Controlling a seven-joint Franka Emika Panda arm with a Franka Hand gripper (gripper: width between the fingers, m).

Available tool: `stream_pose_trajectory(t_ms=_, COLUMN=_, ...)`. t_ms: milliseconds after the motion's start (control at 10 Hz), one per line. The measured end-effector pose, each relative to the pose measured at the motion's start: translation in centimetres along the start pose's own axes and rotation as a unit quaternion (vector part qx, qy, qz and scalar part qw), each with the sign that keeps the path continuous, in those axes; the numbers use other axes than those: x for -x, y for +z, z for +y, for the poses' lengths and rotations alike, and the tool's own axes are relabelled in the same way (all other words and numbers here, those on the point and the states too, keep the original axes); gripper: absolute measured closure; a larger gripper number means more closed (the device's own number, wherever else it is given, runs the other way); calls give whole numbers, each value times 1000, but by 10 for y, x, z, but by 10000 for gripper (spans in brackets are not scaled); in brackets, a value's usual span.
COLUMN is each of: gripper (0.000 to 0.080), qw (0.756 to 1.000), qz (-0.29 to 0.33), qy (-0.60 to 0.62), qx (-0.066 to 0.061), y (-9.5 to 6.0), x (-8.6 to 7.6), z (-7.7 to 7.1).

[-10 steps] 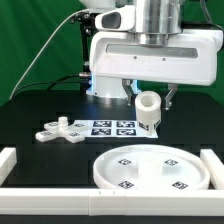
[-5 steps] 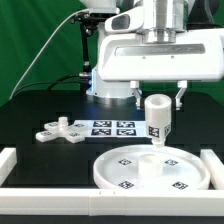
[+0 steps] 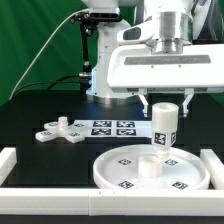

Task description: Assemble round table

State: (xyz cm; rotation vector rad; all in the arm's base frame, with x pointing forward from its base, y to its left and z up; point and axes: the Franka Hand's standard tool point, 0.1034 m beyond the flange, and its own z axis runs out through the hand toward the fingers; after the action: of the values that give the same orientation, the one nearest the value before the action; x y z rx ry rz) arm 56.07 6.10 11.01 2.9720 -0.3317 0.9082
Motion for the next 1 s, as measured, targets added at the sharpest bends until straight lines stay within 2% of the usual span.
stream_pose_trajectory(t_ms=200, gripper=396, qw=1000, qz=-2, qy=-23, qx=5, y=2, x=3, z=5)
stream_pose_trajectory(t_ms=500, gripper=396, qw=999, qz=-1, qy=-33, qx=15, y=2, x=0, z=23)
stream_pose_trajectory(t_ms=1000, gripper=396, qw=999, qz=-3, qy=-40, qx=11, y=9, x=0, z=13)
